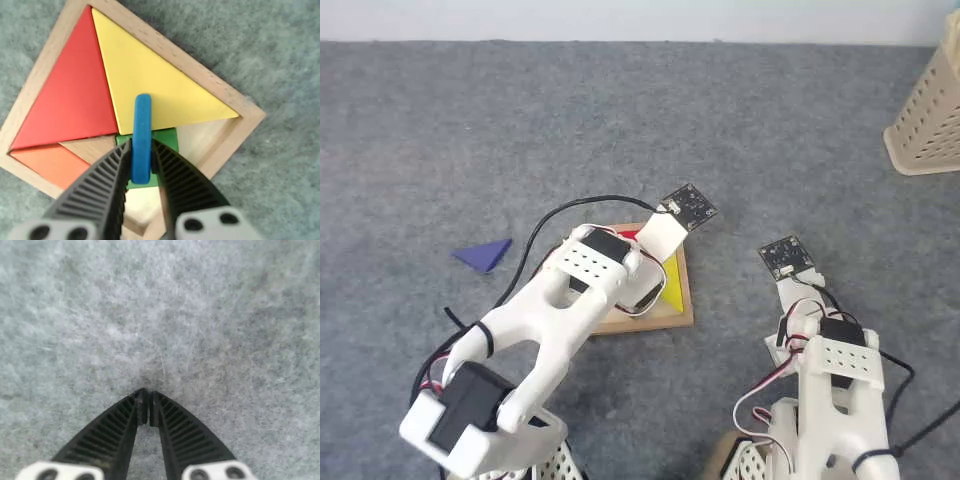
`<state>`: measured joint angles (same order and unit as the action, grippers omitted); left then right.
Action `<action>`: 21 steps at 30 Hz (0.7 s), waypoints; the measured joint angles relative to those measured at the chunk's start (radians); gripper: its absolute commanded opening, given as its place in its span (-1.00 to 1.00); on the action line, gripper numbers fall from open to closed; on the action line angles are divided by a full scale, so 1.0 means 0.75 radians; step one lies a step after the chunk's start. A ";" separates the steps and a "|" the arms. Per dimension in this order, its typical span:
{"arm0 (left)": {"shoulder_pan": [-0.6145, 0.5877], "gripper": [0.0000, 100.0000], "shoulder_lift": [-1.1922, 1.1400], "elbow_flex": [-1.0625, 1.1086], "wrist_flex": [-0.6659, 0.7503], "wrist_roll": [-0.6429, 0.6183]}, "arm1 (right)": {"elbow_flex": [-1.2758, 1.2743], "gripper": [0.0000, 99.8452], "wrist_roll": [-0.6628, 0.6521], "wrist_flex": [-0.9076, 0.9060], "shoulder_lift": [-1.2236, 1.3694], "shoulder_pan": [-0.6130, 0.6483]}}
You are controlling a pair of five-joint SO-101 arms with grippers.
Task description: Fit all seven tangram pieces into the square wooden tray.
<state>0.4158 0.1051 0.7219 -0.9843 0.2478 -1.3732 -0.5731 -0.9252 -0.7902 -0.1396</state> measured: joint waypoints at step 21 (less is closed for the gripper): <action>-0.002 -0.97 0.000 -0.284 -0.278 0.164 | 0.000 -0.94 0.000 0.000 0.000 0.000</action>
<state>0.4143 0.1051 0.5086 -1.1930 0.3705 -1.3732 -0.5731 -0.9252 -0.7902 -0.1396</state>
